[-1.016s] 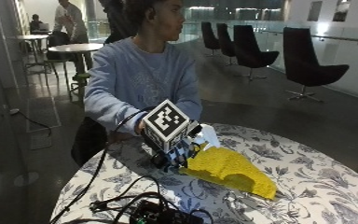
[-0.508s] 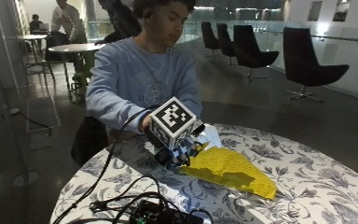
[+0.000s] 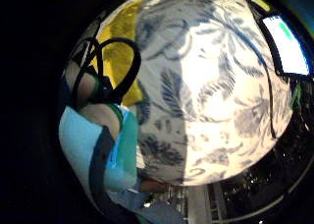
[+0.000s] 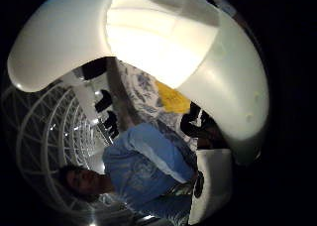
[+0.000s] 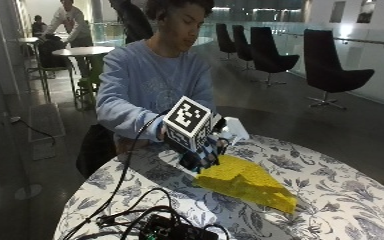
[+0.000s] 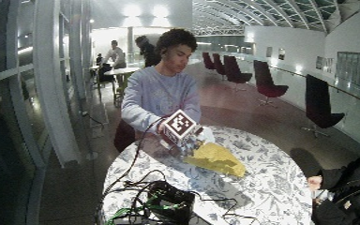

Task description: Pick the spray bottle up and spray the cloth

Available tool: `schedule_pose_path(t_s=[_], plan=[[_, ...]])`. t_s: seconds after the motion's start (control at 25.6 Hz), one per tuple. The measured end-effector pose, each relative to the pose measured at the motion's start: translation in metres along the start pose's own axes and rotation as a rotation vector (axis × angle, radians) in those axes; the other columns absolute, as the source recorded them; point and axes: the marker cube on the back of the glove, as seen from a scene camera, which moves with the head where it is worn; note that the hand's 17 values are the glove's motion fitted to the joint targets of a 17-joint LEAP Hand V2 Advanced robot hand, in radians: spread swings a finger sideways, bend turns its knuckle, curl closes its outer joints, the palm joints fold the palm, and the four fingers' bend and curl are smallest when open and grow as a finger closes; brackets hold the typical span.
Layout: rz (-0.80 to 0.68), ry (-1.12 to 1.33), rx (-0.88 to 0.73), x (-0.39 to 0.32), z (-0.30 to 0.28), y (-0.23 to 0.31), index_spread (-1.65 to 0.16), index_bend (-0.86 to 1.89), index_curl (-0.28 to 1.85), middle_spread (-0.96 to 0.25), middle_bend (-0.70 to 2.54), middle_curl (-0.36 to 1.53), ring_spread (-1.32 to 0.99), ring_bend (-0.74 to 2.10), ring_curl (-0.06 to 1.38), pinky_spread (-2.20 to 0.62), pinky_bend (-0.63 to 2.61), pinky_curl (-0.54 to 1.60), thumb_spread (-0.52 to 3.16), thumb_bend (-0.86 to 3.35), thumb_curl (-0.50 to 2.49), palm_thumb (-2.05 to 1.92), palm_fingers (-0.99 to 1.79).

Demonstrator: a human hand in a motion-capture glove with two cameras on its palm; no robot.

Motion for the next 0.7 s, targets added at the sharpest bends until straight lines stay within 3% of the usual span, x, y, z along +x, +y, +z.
schedule_pose_path(t_s=[0.2,0.39,0.7], plan=[[-0.268,-0.261,0.181,-0.054,0.005,-0.02,-0.26,0.08,0.19,-0.04,0.31,0.45,-0.04,0.64,0.41,-0.06,0.47,0.4,0.8,-0.03,0.57,0.96,1.12],[-0.467,-0.452,0.211,-0.123,0.029,-0.043,-0.26,0.11,0.2,-0.04,0.32,0.46,-0.05,0.63,0.41,-0.04,0.43,0.39,0.81,-0.02,0.58,0.96,1.09],[-0.536,-0.574,0.098,-0.19,0.104,-0.091,-0.27,0.13,0.23,-0.06,0.3,0.45,-0.05,0.56,0.39,0.05,0.33,0.37,0.84,-0.02,0.57,0.98,1.03]])
